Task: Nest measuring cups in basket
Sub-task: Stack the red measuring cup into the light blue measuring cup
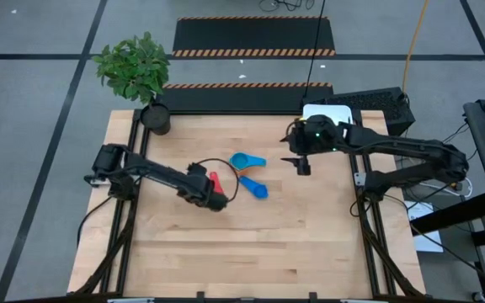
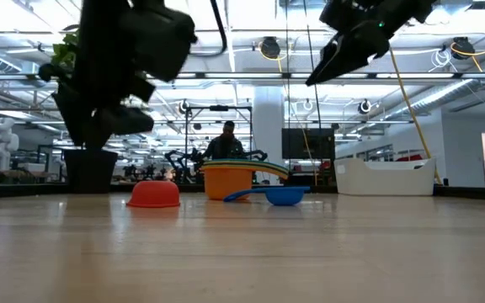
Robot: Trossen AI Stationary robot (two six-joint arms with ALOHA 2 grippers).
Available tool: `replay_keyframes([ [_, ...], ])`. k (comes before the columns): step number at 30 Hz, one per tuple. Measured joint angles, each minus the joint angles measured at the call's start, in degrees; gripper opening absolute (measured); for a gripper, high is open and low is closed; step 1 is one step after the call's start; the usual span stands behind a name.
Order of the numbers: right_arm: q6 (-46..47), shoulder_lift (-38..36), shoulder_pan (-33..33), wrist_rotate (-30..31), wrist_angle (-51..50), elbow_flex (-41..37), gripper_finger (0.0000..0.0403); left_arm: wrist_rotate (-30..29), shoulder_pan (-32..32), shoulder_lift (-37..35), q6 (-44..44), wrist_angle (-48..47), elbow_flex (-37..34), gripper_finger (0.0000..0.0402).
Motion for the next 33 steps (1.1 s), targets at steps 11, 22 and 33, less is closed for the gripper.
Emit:
replay_keyframes([
  [11, 3.8, -5.7, 0.0, 0.0, 0.5, -6.6, 0.0281, 3.2, 13.9, -4.8, 35.9, 10.9, 2.7, 0.0161],
  [22, 6.1, -10.8, 0.0, 0.0, 0.9, -10.6, 0.0281, 14.0, 19.5, -5.4, 67.3, 34.9, 2.4, 0.0162],
  [33, 5.8, -15.9, 0.0, 0.0, 0.1, -10.6, 0.0281, 21.5, 22.1, -2.6, 73.1, 33.4, 2.4, 0.0209],
])
